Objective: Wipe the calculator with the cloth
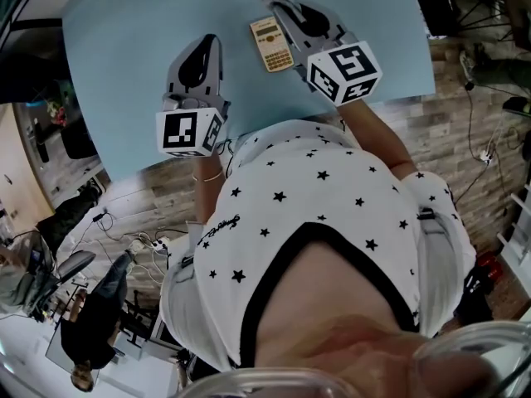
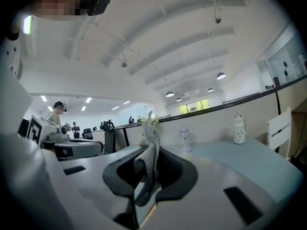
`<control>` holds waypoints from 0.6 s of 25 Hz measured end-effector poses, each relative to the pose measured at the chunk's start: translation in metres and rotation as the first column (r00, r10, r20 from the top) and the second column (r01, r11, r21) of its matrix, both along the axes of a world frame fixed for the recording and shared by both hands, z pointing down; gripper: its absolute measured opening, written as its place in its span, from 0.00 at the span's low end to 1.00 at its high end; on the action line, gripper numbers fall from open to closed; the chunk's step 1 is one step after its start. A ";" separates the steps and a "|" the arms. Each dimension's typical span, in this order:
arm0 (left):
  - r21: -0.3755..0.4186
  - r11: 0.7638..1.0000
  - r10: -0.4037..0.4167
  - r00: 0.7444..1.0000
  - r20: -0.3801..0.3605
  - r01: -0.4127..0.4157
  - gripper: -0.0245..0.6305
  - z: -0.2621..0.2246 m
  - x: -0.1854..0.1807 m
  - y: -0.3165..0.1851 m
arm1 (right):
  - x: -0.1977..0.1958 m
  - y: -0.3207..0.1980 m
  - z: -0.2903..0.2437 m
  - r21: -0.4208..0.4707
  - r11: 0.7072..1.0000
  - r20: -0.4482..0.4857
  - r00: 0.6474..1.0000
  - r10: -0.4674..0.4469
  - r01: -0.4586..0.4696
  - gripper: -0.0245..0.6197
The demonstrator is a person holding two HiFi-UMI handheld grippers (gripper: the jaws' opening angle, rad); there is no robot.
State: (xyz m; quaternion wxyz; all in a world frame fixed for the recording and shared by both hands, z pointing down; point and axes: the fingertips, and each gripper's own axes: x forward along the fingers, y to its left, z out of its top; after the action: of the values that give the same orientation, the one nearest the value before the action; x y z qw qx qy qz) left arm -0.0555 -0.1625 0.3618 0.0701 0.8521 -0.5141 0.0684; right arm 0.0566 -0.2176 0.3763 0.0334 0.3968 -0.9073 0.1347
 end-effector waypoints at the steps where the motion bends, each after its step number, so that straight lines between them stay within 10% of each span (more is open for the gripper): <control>1: -0.002 1.000 -0.001 1.000 0.002 0.001 0.09 0.001 -0.001 0.000 | -0.001 0.000 -0.002 0.007 1.000 0.002 1.000 -0.002 0.002 0.11; 15: -0.010 1.000 0.000 1.000 0.004 0.001 0.09 0.002 -0.004 -0.002 | 0.002 0.000 0.000 0.009 1.000 -0.005 1.000 0.001 -0.001 0.11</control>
State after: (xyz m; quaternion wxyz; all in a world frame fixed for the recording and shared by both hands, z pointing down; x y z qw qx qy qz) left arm -0.0597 -0.1641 0.3639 0.0735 0.8515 -0.5141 0.0729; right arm 0.0582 -0.2172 0.3759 0.0337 0.3979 -0.9076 0.1298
